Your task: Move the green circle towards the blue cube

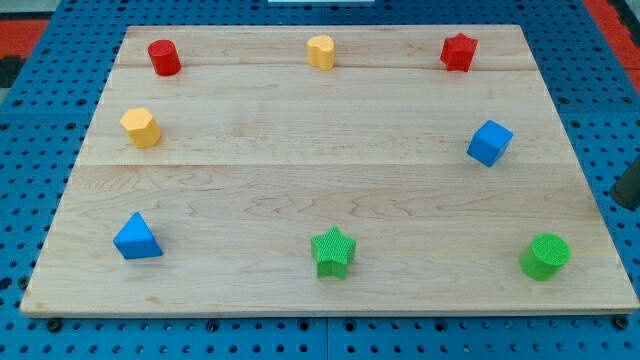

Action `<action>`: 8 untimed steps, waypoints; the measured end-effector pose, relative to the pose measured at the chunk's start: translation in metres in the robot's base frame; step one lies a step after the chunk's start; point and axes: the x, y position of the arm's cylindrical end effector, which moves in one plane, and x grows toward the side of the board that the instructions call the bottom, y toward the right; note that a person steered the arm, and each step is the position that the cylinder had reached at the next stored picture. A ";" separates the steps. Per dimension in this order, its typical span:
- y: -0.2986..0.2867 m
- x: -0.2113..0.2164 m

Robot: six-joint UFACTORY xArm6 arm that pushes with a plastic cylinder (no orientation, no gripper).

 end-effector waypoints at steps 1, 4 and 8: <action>0.000 0.000; 0.000 -0.012; -0.004 -0.055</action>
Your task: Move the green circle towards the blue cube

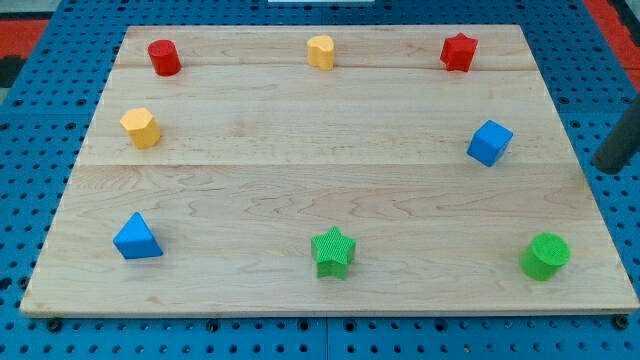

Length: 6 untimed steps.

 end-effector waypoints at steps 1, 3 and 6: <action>-0.005 -0.022; -0.001 0.017; -0.098 0.148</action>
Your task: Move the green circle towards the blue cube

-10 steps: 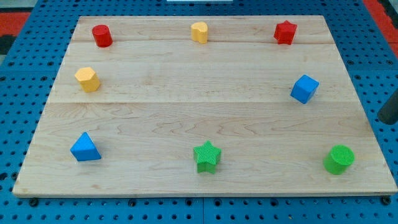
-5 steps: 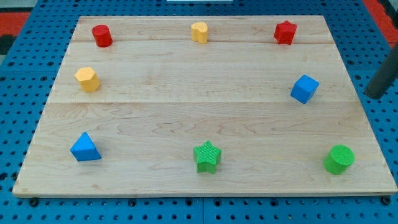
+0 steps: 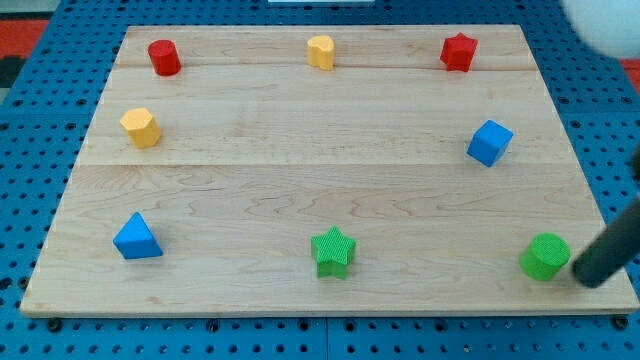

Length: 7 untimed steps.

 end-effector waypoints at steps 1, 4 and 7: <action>-0.099 -0.008; -0.041 -0.016; -0.012 -0.061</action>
